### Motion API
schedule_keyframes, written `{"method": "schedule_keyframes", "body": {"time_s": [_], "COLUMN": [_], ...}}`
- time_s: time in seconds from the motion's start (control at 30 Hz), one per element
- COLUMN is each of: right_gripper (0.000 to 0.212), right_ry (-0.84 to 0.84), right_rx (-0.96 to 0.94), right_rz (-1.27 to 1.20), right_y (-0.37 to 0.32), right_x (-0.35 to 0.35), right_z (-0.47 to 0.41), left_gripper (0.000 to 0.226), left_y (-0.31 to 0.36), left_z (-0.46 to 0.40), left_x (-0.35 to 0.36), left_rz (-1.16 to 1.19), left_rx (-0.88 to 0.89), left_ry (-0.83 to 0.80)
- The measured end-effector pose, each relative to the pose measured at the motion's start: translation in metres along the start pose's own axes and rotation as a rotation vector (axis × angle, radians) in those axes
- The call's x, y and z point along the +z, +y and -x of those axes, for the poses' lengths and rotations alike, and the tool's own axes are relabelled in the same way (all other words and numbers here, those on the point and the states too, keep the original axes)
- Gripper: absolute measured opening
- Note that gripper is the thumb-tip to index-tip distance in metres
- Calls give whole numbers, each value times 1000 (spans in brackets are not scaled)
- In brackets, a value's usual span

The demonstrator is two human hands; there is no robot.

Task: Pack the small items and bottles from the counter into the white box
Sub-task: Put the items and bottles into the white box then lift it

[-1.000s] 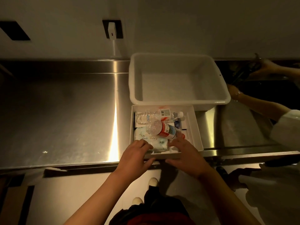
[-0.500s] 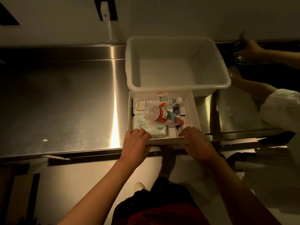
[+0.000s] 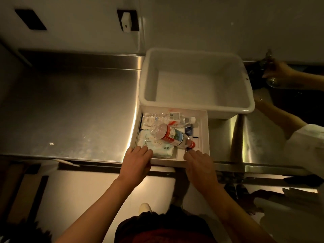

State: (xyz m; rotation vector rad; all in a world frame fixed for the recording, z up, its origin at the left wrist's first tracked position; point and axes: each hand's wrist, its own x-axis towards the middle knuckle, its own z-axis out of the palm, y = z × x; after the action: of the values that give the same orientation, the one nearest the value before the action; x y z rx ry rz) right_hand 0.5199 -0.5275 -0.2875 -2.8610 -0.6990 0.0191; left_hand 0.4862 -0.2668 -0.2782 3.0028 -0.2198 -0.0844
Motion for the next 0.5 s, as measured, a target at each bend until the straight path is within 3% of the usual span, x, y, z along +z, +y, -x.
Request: {"method": "schedule_keyframes", "body": {"time_s": [0.17, 0.5], "right_gripper": [35, 36], "right_ry": [56, 71], "right_rx": [-77, -16], "right_rz": [-39, -79], "right_y": [8, -1], "right_x": [6, -1], "right_z": [4, 1], "left_gripper": [43, 52], "left_y": [3, 6], "left_z": [5, 4], "left_x": [6, 6], "left_rz": [70, 101], "left_rx": [10, -10], "left_ry": [107, 76]}}
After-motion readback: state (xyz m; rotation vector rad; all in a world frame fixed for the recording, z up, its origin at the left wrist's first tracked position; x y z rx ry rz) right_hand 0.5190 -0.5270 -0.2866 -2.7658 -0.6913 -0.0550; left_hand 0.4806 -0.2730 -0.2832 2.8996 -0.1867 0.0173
